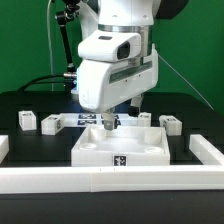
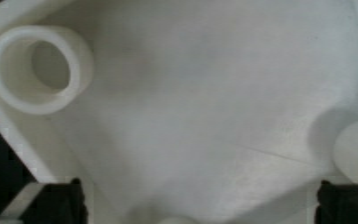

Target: Assemble square table

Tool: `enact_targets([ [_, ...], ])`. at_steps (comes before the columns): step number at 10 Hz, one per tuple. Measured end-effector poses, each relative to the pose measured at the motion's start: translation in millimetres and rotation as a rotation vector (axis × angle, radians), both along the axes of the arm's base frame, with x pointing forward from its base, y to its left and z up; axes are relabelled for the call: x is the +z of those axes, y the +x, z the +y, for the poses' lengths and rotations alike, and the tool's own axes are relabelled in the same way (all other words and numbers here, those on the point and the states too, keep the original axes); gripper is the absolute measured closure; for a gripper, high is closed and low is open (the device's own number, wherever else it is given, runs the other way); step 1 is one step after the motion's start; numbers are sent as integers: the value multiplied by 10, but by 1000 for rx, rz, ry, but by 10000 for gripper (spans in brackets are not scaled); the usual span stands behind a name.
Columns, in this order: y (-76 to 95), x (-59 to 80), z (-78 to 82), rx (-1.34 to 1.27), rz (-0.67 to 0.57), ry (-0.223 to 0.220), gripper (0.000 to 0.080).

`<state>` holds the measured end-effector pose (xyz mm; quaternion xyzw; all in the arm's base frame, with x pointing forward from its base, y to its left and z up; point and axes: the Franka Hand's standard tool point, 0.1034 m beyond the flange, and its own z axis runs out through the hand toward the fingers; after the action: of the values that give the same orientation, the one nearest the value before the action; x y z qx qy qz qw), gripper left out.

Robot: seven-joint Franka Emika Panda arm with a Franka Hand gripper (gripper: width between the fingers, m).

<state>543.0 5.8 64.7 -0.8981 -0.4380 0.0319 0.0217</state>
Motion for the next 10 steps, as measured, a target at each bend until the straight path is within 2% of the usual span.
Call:
enact_targets([
  [7, -2, -2, -1, 3, 0, -1, 150],
  [8, -12, 1, 12, 70, -50, 3, 150],
  [10, -185, -13, 22, 159, -65, 8, 150],
])
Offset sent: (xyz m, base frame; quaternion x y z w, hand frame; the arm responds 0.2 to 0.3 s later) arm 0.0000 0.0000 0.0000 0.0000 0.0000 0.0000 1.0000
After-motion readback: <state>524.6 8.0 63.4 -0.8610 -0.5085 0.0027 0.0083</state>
